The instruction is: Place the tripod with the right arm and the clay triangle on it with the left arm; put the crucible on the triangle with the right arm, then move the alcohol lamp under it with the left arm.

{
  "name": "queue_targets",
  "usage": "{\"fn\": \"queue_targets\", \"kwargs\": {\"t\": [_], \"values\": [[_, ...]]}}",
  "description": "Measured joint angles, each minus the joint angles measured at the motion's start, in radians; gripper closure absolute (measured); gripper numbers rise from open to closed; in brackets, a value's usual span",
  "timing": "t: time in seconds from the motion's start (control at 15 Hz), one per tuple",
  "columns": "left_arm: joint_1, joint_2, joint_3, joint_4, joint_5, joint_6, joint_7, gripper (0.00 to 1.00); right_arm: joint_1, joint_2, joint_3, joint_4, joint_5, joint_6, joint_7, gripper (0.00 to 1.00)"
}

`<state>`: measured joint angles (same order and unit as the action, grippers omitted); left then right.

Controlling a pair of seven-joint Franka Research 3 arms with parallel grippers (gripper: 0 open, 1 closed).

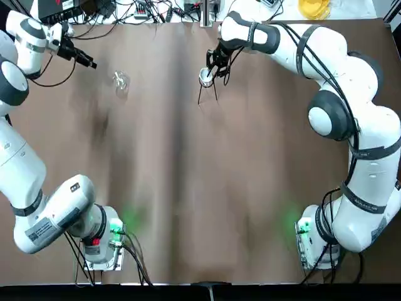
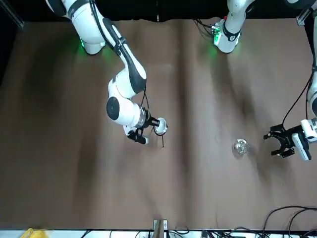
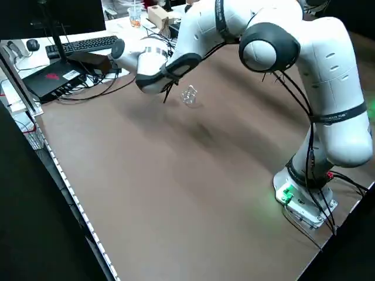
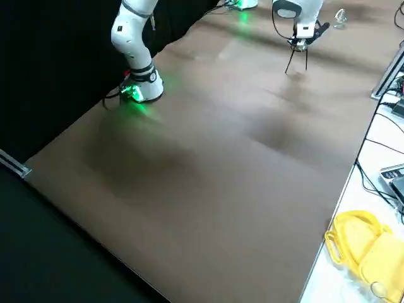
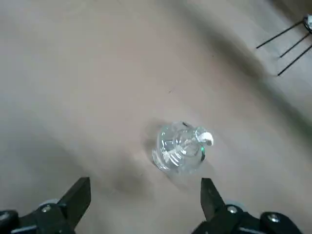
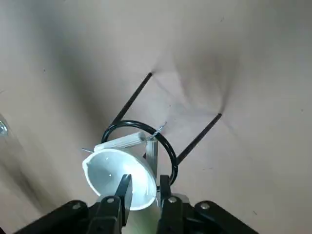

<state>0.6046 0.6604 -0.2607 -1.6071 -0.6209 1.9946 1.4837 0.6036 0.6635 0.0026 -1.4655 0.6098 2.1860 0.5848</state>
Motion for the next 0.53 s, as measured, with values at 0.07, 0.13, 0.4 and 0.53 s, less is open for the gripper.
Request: {"fn": "queue_targets", "kwargs": {"t": [0.07,0.13,0.4,0.53], "values": [[0.006,0.013,0.000,0.000,-0.013,-0.001,0.050,0.00,0.000,0.000,-0.001,0.000,0.000,0.000,0.000,0.70],[0.011,0.026,0.000,0.001,-0.021,-0.005,0.090,0.00,-0.001,0.000,-0.001,0.000,0.000,0.000,0.000,0.68],[0.029,0.091,0.000,0.017,-0.061,-0.089,0.252,0.00,-0.005,0.000,-0.008,0.003,-0.001,0.001,-0.004,0.65],[0.031,0.134,0.000,0.031,-0.121,-0.106,0.453,0.00,-0.011,-0.002,-0.012,0.007,-0.020,0.001,-0.007,0.63]]}}
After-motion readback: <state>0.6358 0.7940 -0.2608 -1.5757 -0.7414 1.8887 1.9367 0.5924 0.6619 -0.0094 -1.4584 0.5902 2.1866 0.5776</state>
